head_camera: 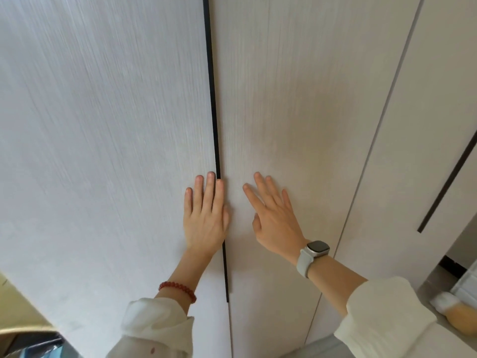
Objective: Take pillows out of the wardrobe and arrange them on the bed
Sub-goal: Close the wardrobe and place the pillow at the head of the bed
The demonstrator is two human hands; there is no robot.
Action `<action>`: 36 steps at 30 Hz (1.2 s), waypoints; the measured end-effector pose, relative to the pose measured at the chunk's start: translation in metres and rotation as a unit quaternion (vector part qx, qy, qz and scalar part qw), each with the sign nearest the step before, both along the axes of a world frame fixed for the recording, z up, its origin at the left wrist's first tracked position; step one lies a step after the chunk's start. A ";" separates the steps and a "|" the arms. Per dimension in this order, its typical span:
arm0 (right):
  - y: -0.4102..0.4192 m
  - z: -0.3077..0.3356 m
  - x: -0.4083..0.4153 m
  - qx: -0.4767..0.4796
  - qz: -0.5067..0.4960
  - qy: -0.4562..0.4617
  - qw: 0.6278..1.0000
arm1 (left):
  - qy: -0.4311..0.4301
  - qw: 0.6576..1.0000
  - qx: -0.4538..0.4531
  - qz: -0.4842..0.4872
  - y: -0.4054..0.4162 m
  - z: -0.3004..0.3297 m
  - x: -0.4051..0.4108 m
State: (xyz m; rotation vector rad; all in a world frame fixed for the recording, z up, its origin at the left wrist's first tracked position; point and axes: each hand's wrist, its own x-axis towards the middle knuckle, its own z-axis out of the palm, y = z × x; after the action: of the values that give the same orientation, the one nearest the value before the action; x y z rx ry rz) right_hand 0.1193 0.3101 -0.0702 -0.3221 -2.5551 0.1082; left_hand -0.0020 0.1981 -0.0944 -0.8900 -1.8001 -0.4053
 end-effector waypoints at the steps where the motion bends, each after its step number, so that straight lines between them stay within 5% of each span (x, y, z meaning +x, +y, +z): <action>1: 0.001 0.001 0.000 0.000 -0.003 -0.004 1.000 | 0.009 1.000 -0.009 -0.011 -0.004 -0.002 -0.003; 18: 0.009 -0.007 -0.008 0.042 -0.012 -0.065 0.997 | -0.059 0.997 -0.051 0.025 0.000 -0.001 -0.008; 21: 0.004 -0.006 -0.004 -0.030 0.028 -0.033 0.999 | -0.086 0.994 -0.060 0.019 -0.006 0.006 0.006; 25: 0.001 -0.041 0.040 -0.238 0.000 0.068 0.969 | -0.205 0.972 0.007 -0.112 -0.001 -0.026 0.056; 28: -0.003 -0.103 0.111 -0.366 -0.125 0.059 0.920 | -0.324 0.922 -0.075 -0.198 0.018 -0.078 0.114; 31: -0.015 -0.158 0.204 -0.448 -0.285 0.054 0.846 | -0.460 0.830 -0.197 -0.247 0.047 -0.128 0.182; 36: -0.064 -0.213 0.387 -0.500 -0.537 0.090 0.674 | -0.481 0.685 -0.423 -0.347 0.093 -0.191 0.330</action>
State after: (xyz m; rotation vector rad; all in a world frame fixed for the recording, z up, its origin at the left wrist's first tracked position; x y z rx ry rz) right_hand 0.5062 0.2464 -0.2827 -1.9976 -1.4594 0.9991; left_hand 0.3284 0.2906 -0.2856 -2.4029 -2.5990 -0.5777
